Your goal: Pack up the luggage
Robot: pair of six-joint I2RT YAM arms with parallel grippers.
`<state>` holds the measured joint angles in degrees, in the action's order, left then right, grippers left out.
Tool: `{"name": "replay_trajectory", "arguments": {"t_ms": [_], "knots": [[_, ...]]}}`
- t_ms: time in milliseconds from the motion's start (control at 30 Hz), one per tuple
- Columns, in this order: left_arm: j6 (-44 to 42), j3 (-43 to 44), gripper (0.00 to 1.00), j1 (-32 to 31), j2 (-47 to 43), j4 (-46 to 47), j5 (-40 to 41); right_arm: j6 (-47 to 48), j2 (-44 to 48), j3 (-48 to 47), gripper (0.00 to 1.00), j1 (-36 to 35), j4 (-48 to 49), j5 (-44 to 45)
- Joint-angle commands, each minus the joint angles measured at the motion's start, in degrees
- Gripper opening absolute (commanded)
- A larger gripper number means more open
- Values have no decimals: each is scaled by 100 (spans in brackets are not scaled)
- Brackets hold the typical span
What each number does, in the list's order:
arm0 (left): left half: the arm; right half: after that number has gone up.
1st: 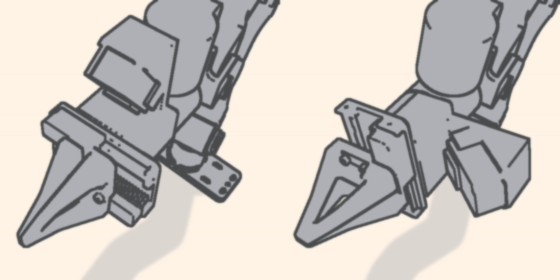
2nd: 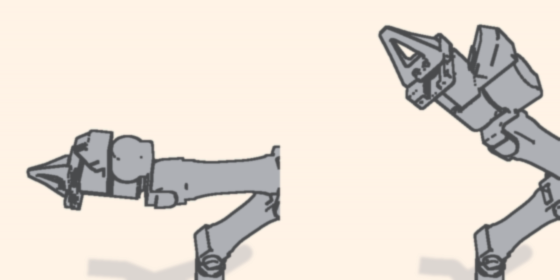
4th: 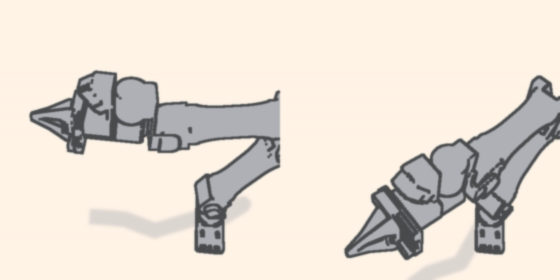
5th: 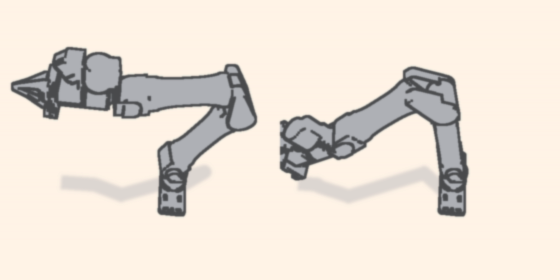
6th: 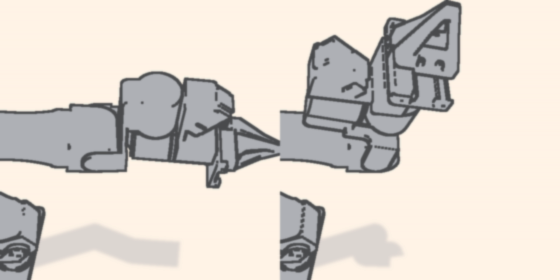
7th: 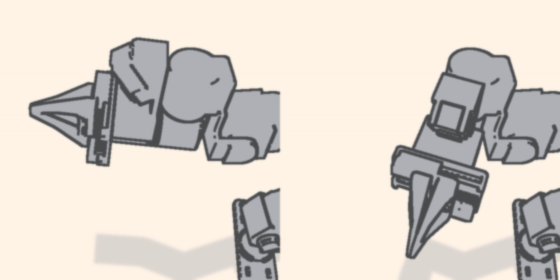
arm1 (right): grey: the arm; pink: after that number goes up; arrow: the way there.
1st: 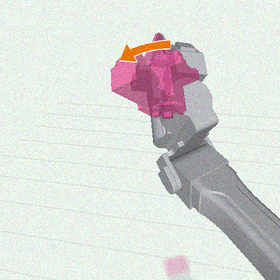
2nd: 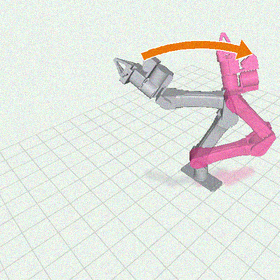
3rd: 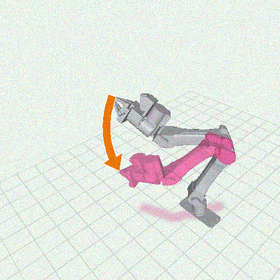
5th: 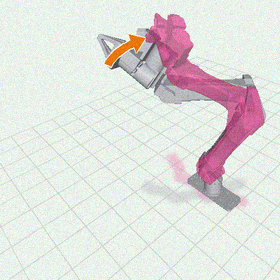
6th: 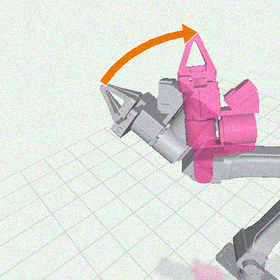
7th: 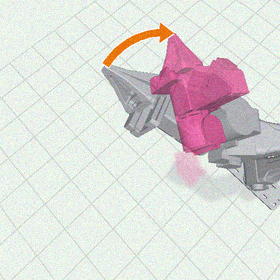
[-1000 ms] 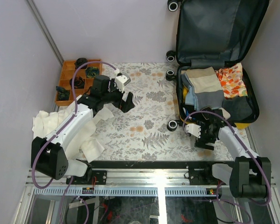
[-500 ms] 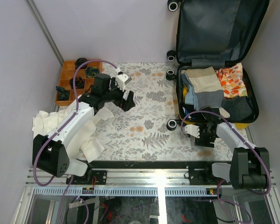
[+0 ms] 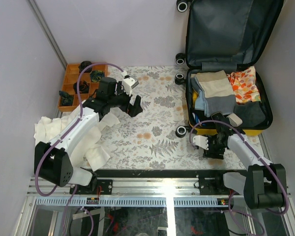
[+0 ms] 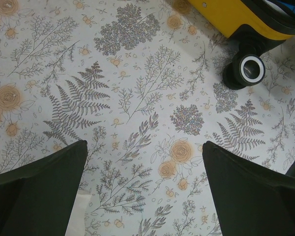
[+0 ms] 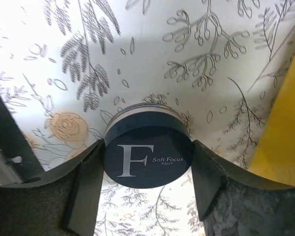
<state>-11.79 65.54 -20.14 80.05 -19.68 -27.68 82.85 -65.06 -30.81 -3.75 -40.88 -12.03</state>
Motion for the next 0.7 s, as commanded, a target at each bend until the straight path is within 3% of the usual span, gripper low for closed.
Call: {"name": "replay_trajectory", "arguments": {"t_ms": [0, 100, 367, 467, 667], "knots": [[6, 100, 100, 32, -18, 202, -86, -274, -120, -189, 59, -90, -746, -669], [10, 81, 100, 37, -35, 207, -91, -329, 81, -587, 50, -84, -1271, -962], [-2, 74, 100, 36, -16, 219, -113, -953, 448, -2022, 47, -114, -2241, -1729], [41, 110, 100, 38, 29, 238, -119, -1998, -38, -2830, 47, -54, -1819, -1572], [224, 363, 100, 2, 265, 192, -9, -2860, -1634, -4639, 48, 665, -1452, -1668]]}}
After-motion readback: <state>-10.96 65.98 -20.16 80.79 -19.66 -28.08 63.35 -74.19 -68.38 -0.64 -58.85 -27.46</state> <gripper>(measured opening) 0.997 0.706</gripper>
